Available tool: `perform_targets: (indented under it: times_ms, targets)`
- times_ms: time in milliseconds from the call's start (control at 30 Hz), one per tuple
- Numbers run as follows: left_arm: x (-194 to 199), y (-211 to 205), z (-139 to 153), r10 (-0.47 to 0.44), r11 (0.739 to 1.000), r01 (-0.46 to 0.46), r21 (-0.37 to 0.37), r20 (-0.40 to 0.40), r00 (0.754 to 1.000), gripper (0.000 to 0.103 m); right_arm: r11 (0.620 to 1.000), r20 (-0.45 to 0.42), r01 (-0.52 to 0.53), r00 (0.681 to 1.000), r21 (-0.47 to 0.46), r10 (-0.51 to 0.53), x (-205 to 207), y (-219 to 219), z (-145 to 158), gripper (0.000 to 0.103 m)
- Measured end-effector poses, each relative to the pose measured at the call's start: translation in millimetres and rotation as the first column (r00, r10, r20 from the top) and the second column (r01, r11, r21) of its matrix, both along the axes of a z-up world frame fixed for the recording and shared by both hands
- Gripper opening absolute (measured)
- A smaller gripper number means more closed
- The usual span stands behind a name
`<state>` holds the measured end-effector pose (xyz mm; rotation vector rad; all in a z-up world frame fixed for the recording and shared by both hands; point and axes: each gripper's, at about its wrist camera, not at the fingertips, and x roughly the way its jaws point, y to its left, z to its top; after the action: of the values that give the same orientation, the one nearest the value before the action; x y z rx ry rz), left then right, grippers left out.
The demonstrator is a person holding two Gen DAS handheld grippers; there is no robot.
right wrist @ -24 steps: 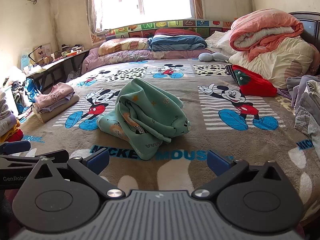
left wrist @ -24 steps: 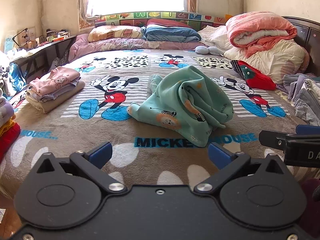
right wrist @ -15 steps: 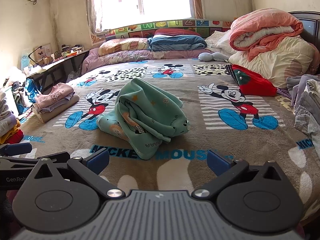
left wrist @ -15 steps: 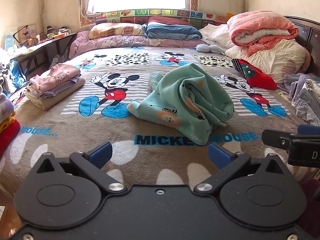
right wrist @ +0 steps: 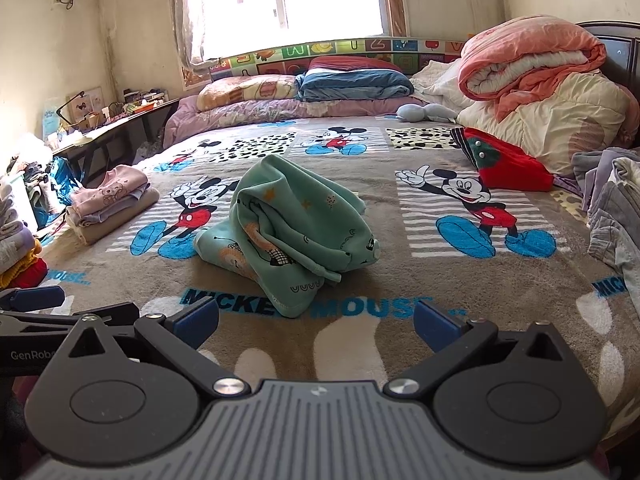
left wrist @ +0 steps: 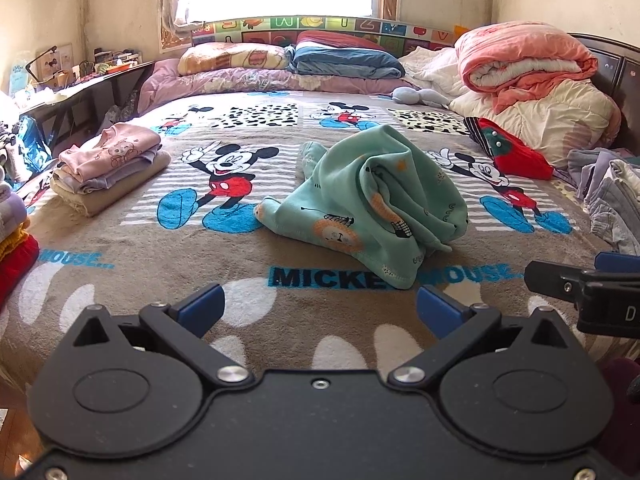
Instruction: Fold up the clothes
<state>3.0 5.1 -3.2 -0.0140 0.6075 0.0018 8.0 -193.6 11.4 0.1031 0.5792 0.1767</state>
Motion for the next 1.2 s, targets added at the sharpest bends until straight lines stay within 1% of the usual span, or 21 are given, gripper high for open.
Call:
perform_targets:
  times_ms: [1200]
  targets:
    - [-1.1, 1.7, 0.1, -0.004, 1.0, 0.004, -0.014, -0.003, 1.0, 0.103, 1.0, -0.006, -0.006, 1.0, -0.005, 0.005, -1.4, 1.9, 0.2, 0.103]
